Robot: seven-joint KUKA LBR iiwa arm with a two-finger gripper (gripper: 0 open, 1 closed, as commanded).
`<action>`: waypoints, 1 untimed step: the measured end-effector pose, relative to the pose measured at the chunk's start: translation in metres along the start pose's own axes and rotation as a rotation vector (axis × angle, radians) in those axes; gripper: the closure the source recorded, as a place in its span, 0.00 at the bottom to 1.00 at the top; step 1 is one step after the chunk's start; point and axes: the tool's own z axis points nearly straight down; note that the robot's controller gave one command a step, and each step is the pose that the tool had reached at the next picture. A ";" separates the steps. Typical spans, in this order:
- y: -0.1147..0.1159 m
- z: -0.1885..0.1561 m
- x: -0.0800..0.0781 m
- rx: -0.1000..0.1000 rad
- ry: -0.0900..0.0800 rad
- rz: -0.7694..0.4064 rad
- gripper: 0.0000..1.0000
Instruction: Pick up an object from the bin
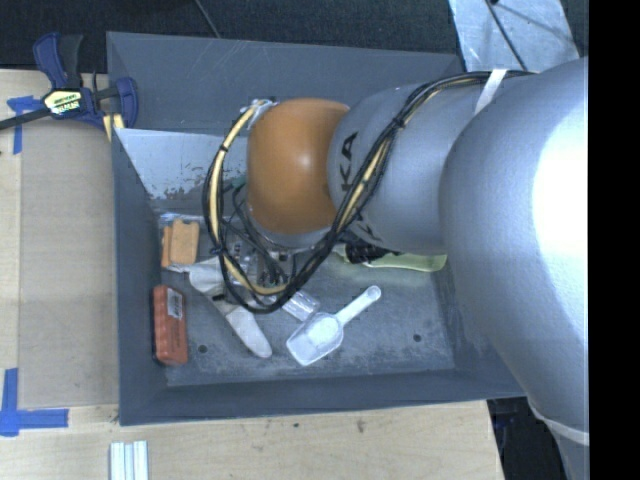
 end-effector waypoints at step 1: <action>0.000 -0.009 -0.001 0.000 -0.002 0.000 1.00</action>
Offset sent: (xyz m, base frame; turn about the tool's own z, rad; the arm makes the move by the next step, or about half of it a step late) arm 0.0001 0.0001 0.0312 0.0000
